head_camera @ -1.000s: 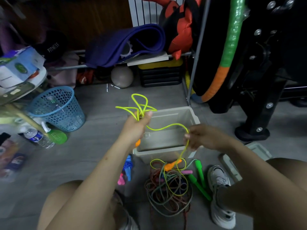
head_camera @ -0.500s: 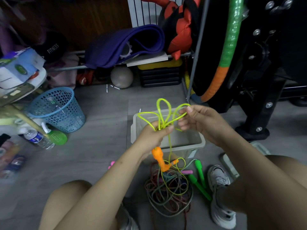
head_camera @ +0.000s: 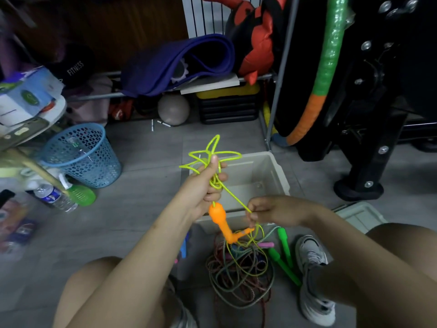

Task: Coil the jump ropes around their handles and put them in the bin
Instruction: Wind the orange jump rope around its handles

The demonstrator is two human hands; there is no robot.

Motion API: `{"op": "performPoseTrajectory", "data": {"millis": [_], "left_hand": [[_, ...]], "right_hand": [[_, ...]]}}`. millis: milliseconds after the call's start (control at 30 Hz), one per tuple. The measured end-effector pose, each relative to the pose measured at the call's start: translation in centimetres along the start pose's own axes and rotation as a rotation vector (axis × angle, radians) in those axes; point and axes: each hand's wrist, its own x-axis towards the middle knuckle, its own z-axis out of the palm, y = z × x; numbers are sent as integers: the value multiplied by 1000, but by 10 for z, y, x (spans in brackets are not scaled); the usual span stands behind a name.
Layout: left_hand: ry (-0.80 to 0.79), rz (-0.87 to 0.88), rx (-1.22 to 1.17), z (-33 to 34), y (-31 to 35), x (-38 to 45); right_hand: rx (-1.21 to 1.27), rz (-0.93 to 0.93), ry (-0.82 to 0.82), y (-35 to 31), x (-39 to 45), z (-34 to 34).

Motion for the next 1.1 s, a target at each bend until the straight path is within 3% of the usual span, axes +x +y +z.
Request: {"op": "performPoseTrajectory", "data": {"millis": [67, 133, 200, 267, 367, 500, 667, 800, 933, 1000, 1100], "left_hand": [[27, 36, -40, -6, 6, 1], [84, 85, 17, -14, 10, 4], [191, 169, 225, -21, 10, 7], [266, 257, 471, -26, 10, 8], [135, 231, 653, -17, 5, 0], [-77, 172, 767, 6, -19, -7], [-90, 213, 579, 21, -36, -6], [-78, 124, 536, 17, -27, -5], [44, 64, 257, 12, -22, 2], [27, 34, 96, 11, -18, 2], [-54, 1, -64, 11, -12, 2]], "right_hand": [[-217, 46, 57, 4, -1, -10], [-238, 98, 100, 5, -3, -16], [-15, 59, 197, 3, -3, -19], [233, -119, 332, -1, -4, -22], [565, -409, 407, -15, -10, -28], [770, -566, 325, -29, -10, -22], [927, -648, 249, -35, -3, -18], [879, -539, 411, -37, -8, -23], [409, -212, 745, -31, -11, -23], [343, -68, 631, -25, -12, -17], [219, -33, 302, -17, -11, -4]]}}
